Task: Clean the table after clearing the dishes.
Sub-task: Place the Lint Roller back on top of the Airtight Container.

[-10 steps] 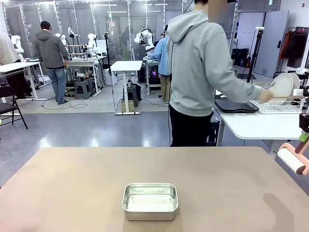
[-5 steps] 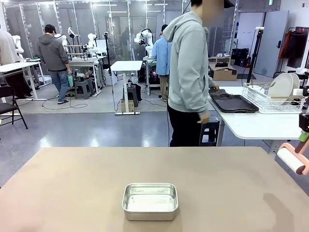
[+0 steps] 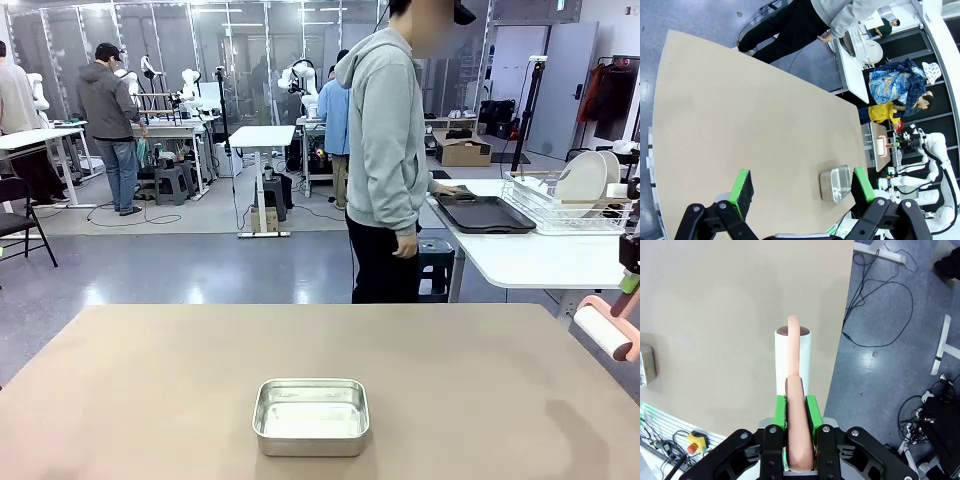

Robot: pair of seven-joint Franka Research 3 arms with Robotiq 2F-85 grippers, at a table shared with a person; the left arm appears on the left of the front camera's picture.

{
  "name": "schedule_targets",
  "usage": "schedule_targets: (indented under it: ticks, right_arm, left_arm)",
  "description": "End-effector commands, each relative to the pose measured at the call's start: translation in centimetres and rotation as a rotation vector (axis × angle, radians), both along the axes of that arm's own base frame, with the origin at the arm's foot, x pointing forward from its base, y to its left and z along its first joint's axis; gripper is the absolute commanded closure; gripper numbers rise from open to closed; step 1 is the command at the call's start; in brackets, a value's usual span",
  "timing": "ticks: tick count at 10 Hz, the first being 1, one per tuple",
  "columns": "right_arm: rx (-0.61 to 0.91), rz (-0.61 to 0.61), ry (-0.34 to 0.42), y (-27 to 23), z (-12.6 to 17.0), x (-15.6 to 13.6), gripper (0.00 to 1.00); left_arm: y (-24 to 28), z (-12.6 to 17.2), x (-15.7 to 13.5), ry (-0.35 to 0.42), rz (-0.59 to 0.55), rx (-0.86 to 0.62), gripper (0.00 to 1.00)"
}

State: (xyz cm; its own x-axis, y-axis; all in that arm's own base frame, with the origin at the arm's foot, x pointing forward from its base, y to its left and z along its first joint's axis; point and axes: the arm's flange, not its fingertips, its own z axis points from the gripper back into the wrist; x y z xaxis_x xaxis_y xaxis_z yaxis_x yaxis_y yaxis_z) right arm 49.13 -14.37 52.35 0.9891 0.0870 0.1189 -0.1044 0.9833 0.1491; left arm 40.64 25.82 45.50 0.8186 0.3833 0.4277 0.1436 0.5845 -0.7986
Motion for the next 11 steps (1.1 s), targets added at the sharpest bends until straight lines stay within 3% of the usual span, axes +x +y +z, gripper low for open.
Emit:
schedule_targets:
  ticks: [1,3,4,8,11]
  right_arm:
    - [-0.012,0.17,-0.109,2.4,2.3,-0.3,0.79]
    - [-0.026,0.472,-0.304,8.8,8.1,-2.5,0.79]
    - [-0.04,0.59,-0.332,12.2,10.5,-3.8,0.79]
    - [-0.045,1.045,-0.329,29.1,13.8,-7.4,0.79]
    - [-0.142,1.304,-0.301,41.2,10.8,-10.3,0.79]
  left_arm:
    - [0.2,0.3,0.0,-0.003,-0.006,0.001,0.0]
    - [0.2,0.3,0.0,-0.003,-0.006,0.001,0.0]
    - [0.2,0.3,0.0,-0.003,-0.006,0.001,0.0]
    - [0.2,0.3,0.0,-0.003,-0.006,0.001,0.0]
    - [0.2,0.3,0.0,-0.003,-0.006,0.001,0.0]
